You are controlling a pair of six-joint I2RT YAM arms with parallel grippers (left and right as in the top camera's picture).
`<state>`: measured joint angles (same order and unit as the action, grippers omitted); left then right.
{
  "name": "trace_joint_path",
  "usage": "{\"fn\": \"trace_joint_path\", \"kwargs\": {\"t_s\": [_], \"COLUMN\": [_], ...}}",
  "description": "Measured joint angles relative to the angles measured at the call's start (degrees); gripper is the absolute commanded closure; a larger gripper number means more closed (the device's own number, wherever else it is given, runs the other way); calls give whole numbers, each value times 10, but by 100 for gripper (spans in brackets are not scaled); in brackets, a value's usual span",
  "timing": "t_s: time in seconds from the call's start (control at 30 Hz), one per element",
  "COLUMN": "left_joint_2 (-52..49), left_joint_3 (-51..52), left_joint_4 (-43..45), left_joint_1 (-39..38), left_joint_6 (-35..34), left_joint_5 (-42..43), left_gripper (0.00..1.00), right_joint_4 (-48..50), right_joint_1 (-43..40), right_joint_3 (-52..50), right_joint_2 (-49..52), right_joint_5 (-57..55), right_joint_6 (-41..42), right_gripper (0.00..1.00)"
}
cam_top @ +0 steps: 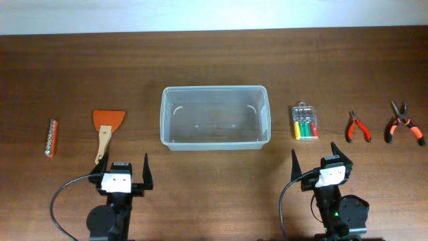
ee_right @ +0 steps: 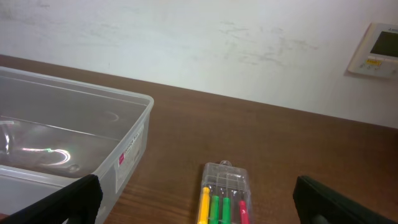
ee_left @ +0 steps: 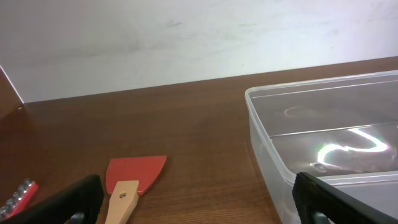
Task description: Pack container
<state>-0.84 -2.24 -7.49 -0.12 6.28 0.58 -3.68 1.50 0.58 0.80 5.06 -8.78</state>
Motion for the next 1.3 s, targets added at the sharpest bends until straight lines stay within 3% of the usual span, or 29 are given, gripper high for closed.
{"fn": "trace_joint_path", "kwargs": {"t_s": [1.3], "left_joint_2": [0], "left_joint_3": [0], "left_joint_4": [0], "left_joint_1": [0], "left_joint_6": [0], "left_joint_5": [0], "left_gripper": [1], "right_joint_4": [2], "right_joint_1": [0], "right_joint_3": [0], "right_joint_2": [0], "right_joint_5": [-5], "right_joint_6": [22], "right_gripper": [1]}}
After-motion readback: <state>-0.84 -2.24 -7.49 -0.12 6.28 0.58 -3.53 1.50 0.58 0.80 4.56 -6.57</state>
